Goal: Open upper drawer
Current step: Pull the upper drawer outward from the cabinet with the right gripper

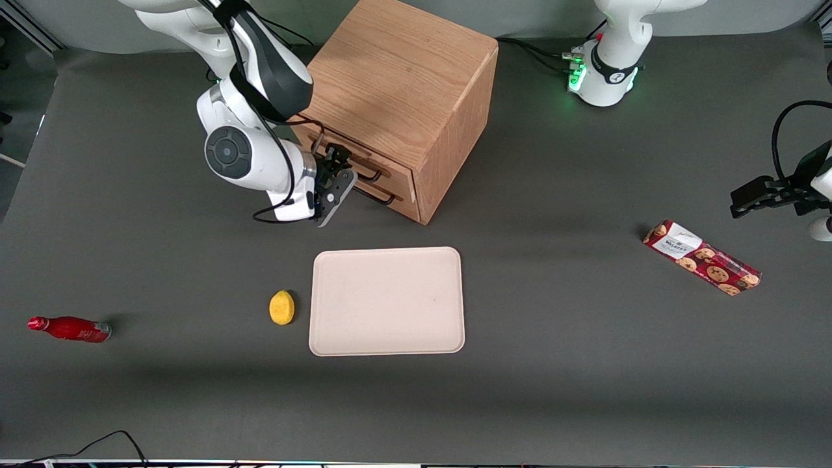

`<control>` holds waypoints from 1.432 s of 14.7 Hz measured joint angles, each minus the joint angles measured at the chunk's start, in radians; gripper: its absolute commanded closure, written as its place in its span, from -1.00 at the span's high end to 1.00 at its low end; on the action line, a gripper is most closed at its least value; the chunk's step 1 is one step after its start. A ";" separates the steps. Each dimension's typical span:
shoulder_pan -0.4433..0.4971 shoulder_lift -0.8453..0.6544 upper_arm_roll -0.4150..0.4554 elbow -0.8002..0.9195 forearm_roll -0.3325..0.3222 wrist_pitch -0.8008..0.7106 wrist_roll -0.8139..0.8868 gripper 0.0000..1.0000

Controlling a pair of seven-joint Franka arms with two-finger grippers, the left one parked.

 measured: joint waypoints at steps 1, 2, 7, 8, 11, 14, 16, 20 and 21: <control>-0.002 0.012 -0.008 0.012 -0.009 0.001 0.000 1.00; -0.002 0.025 -0.020 0.027 -0.015 0.001 0.000 1.00; -0.006 0.085 -0.076 0.108 -0.029 0.001 -0.027 1.00; -0.006 0.092 -0.086 0.120 -0.029 0.001 -0.036 1.00; -0.006 0.113 -0.115 0.150 -0.030 0.000 -0.072 1.00; -0.007 0.143 -0.154 0.197 -0.030 -0.021 -0.120 1.00; -0.007 0.171 -0.178 0.244 -0.030 -0.046 -0.145 1.00; -0.007 0.221 -0.217 0.322 -0.030 -0.065 -0.194 1.00; -0.007 0.233 -0.224 0.341 -0.030 -0.070 -0.204 1.00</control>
